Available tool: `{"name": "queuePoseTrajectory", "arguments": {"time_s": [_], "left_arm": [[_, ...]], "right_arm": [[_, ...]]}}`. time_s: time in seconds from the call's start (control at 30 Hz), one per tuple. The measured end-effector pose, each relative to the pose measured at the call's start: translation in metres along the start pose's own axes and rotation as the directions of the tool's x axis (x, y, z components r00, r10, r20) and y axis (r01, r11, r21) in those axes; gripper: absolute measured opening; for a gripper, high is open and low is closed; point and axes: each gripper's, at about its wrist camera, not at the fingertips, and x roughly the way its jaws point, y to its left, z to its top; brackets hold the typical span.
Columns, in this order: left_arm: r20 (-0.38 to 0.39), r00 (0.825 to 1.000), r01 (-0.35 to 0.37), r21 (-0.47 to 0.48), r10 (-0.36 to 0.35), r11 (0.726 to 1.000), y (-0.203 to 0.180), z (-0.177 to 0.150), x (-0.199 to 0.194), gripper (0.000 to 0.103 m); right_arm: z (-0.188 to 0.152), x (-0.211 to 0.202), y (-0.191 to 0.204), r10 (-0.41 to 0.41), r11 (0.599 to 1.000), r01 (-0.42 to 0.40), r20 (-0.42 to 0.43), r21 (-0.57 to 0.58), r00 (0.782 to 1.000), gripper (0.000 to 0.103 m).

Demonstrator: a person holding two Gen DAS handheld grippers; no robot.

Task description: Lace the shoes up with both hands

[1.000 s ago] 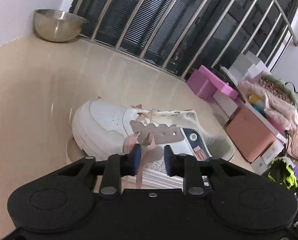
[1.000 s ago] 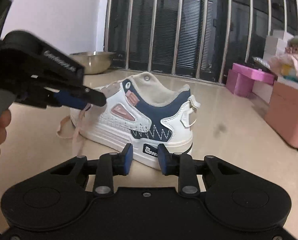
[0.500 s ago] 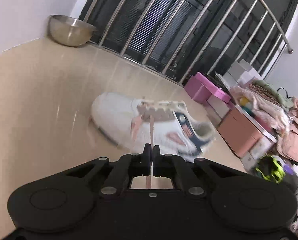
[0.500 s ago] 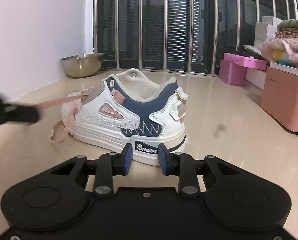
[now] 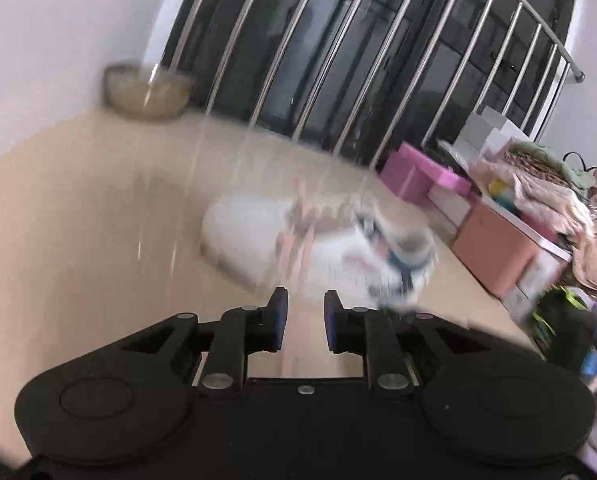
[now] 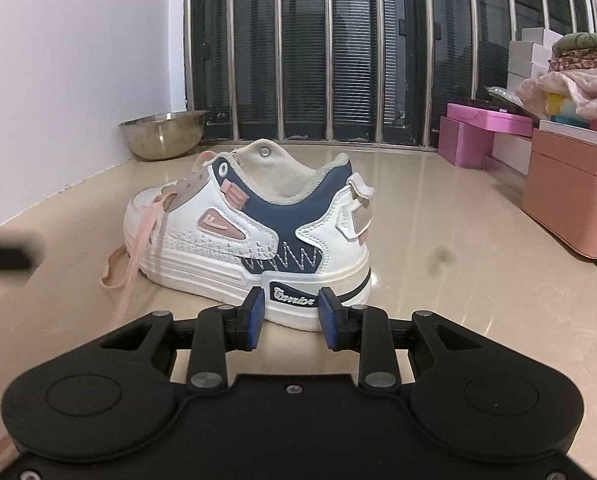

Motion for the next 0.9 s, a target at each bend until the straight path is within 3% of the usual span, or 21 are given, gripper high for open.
{"name": "queuePoseTrajectory", "arguments": {"time_s": [0.17, 0.33, 0.4, 0.43, 0.63, 0.9], "left_arm": [[-0.005, 1.0, -0.014, 0.027, 0.014, 1.0, -0.01, 0.019, 0.059, 0.02], [-0.042, 0.998, -0.048, 0.022, 0.049, 0.999, -0.013, 0.015, 0.079, 0.02], [-0.036, 0.998, -0.043, 0.018, 0.044, 0.999, -0.012, 0.011, 0.078, 0.015], [-0.028, 0.999, -0.044, 0.011, 0.044, 0.999, -0.011, 0.01, 0.077, 0.003], [0.037, 0.999, -0.016, -0.007, 0.016, 1.0, -0.013, 0.002, 0.048, 0.001], [0.001, 1.0, 0.015, -0.032, -0.015, 0.999, -0.016, -0.02, 0.015, 0.001]], "right_arm": [[0.001, 0.002, -0.004, 0.014, 1.0, -0.014, -0.017, 0.025, 1.0, 0.033], [0.001, 0.003, -0.003, 0.013, 1.0, -0.013, -0.015, 0.015, 1.0, 0.034], [0.001, 0.003, -0.004, 0.016, 1.0, -0.016, -0.015, 0.021, 1.0, 0.035], [0.001, 0.003, -0.004, 0.018, 1.0, -0.017, -0.016, 0.024, 1.0, 0.035], [0.002, 0.005, 0.0, -0.005, 1.0, 0.005, -0.025, 0.002, 1.0, 0.034], [0.001, 0.006, -0.004, -0.004, 0.999, 0.005, -0.029, 0.033, 1.0, 0.034]]}}
